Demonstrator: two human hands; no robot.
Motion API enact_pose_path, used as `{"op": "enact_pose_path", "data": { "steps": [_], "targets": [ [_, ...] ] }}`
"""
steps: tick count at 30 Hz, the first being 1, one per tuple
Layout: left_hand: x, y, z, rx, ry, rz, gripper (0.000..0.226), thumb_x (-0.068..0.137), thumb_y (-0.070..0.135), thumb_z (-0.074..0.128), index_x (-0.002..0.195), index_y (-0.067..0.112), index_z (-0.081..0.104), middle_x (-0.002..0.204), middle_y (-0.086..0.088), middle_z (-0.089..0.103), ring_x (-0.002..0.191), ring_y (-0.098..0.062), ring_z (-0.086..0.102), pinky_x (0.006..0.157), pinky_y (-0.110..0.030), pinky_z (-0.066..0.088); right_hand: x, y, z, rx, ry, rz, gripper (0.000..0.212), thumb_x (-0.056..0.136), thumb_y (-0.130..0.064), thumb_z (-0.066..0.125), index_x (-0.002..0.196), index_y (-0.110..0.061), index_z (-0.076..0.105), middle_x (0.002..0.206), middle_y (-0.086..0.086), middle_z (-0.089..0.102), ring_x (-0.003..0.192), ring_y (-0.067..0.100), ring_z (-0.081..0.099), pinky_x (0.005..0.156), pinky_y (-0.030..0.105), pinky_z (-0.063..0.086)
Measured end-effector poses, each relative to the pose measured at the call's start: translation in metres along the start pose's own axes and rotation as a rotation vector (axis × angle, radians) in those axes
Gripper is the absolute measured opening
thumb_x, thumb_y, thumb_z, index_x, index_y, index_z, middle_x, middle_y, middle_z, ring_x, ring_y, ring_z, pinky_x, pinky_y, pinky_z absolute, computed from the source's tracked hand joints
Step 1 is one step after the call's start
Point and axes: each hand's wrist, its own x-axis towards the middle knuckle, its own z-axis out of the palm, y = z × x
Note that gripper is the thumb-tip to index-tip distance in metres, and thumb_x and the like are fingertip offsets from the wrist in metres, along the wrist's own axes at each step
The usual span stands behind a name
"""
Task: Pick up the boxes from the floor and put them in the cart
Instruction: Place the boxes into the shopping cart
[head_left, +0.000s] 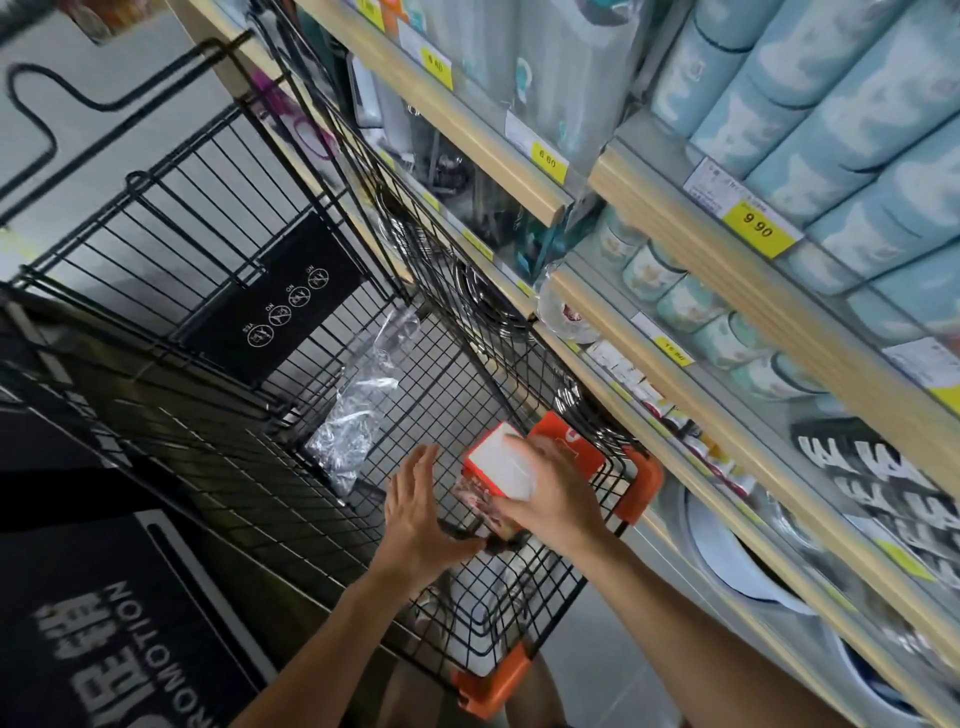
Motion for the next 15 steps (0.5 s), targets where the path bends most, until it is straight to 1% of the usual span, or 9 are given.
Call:
{"op": "enact_pose_path", "data": {
  "steps": [2, 4, 6, 8, 11, 13, 15],
  "targets": [
    [-0.001, -0.006, -0.004, -0.007, -0.009, -0.019, 0.133, 0.06, 0.048, 0.09, 0.157, 0.033, 0.001, 0.161, 0.007, 0.003, 0.147, -0.023, 0.005, 0.122, -0.057, 0.011, 0.0, 0.006, 0.004, -0.055, 0.05, -0.002, 0.086, 0.072, -0.053, 0.085, 0.145, -0.027, 0.048, 0.143, -0.004, 0.049, 0.126, 0.017, 0.049, 0.094, 0.032, 0.054],
    [-0.001, -0.01, -0.005, -0.019, -0.001, -0.03, 0.13, 0.061, 0.045, 0.091, 0.156, 0.036, 0.003, 0.16, 0.009, 0.003, 0.147, -0.023, 0.005, 0.12, -0.06, 0.013, -0.001, 0.013, 0.009, -0.094, 0.079, 0.005, 0.087, 0.07, -0.048, 0.087, 0.145, -0.027, 0.048, 0.144, -0.001, 0.048, 0.127, 0.02, 0.048, 0.094, 0.038, 0.056],
    [0.001, -0.013, -0.006, -0.036, 0.022, -0.03, 0.125, 0.062, 0.044, 0.09, 0.155, 0.037, 0.008, 0.159, 0.01, 0.005, 0.147, -0.022, 0.006, 0.118, -0.061, 0.016, -0.001, 0.02, 0.015, -0.148, 0.081, 0.019, 0.092, 0.069, -0.044, 0.09, 0.148, -0.027, 0.045, 0.145, 0.0, 0.047, 0.129, 0.022, 0.046, 0.098, 0.04, 0.052],
    [0.003, -0.014, -0.006, -0.051, 0.042, -0.01, 0.119, 0.063, 0.042, 0.089, 0.154, 0.036, 0.012, 0.158, 0.01, 0.008, 0.145, -0.02, 0.008, 0.118, -0.059, 0.017, -0.001, 0.024, 0.022, -0.203, 0.076, 0.033, 0.099, 0.067, -0.042, 0.091, 0.151, -0.028, 0.041, 0.145, 0.001, 0.045, 0.13, 0.023, 0.044, 0.1, 0.042, 0.05],
    [0.004, -0.01, -0.006, -0.071, 0.064, 0.021, 0.113, 0.066, 0.041, 0.086, 0.154, 0.032, 0.016, 0.158, 0.01, 0.009, 0.144, -0.017, 0.008, 0.117, -0.054, 0.017, 0.0, 0.027, 0.032, -0.249, 0.063, 0.058, 0.107, 0.06, -0.039, 0.095, 0.152, -0.027, 0.04, 0.142, 0.002, 0.045, 0.128, 0.023, 0.039, 0.095, 0.04, 0.053],
    [0.005, -0.008, -0.006, -0.067, 0.075, 0.038, 0.111, 0.068, 0.042, 0.085, 0.155, 0.031, 0.016, 0.159, 0.01, 0.007, 0.145, -0.016, 0.007, 0.116, -0.052, 0.017, 0.0, 0.031, 0.038, -0.28, 0.071, 0.073, 0.111, 0.056, -0.041, 0.097, 0.151, -0.025, 0.04, 0.141, 0.003, 0.045, 0.127, 0.022, 0.038, 0.094, 0.038, 0.053],
    [0.007, -0.007, -0.005, -0.064, 0.073, 0.04, 0.111, 0.07, 0.041, 0.085, 0.156, 0.03, 0.015, 0.159, 0.01, 0.005, 0.142, -0.011, 0.003, 0.115, -0.051, 0.018, 0.0, 0.038, 0.046, -0.323, 0.09, 0.095, 0.111, 0.054, -0.047, 0.096, 0.148, -0.026, 0.041, 0.141, 0.004, 0.044, 0.125, 0.023, 0.04, 0.094, 0.037, 0.052]
  ]
}}
